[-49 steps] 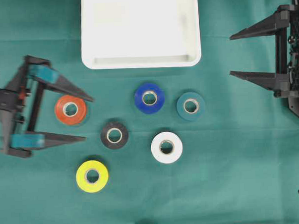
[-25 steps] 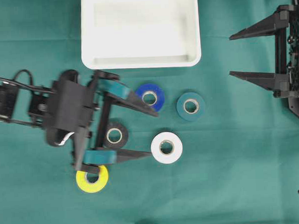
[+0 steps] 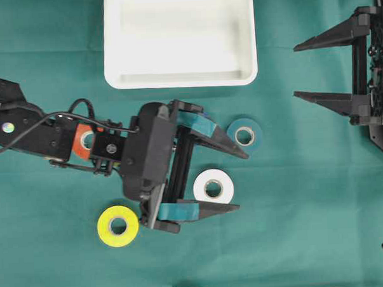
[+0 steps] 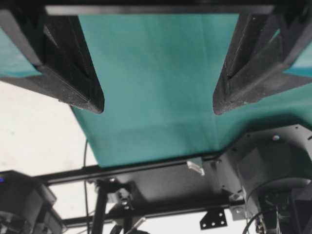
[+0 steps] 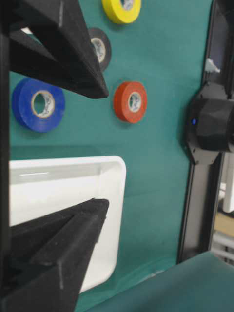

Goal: Pick up the tape from a random location and place it into the white case.
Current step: 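Move the left gripper over the white tape roll, then lower the left gripper and close it on the white tape roll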

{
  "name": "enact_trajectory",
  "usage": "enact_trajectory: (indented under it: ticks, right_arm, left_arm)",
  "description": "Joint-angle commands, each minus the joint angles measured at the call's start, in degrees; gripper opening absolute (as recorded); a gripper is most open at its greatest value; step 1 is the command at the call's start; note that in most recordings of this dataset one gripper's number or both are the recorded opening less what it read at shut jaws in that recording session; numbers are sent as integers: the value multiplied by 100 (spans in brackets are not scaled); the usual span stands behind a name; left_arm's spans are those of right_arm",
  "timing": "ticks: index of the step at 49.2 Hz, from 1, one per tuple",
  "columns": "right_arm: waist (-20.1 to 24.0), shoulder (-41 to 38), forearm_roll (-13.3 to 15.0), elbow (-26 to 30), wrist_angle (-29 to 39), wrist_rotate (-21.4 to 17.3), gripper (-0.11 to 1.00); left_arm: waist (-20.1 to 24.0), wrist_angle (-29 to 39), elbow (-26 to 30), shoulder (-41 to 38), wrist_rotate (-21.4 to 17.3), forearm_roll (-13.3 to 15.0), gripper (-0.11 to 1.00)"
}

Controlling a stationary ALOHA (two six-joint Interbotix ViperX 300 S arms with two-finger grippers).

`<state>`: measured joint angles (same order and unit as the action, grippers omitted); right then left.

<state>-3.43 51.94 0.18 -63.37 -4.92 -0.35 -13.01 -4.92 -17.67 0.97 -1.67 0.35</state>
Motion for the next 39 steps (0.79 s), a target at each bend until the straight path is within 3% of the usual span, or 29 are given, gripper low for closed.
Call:
enact_trajectory:
  ticks: [1,14,39]
  right_arm:
    - [0,-35,0,158,-53,-9,92]
    - [0,-35,0,158,-26,-9,92]
    - [0,-44,0,158,26,-9,92]
  left_arm:
    - [26,9,167,62,-9,0,100]
    - [26,413,334,-26,44,9,100]
    - [62,4966,2874,-1301,70,-35,100]
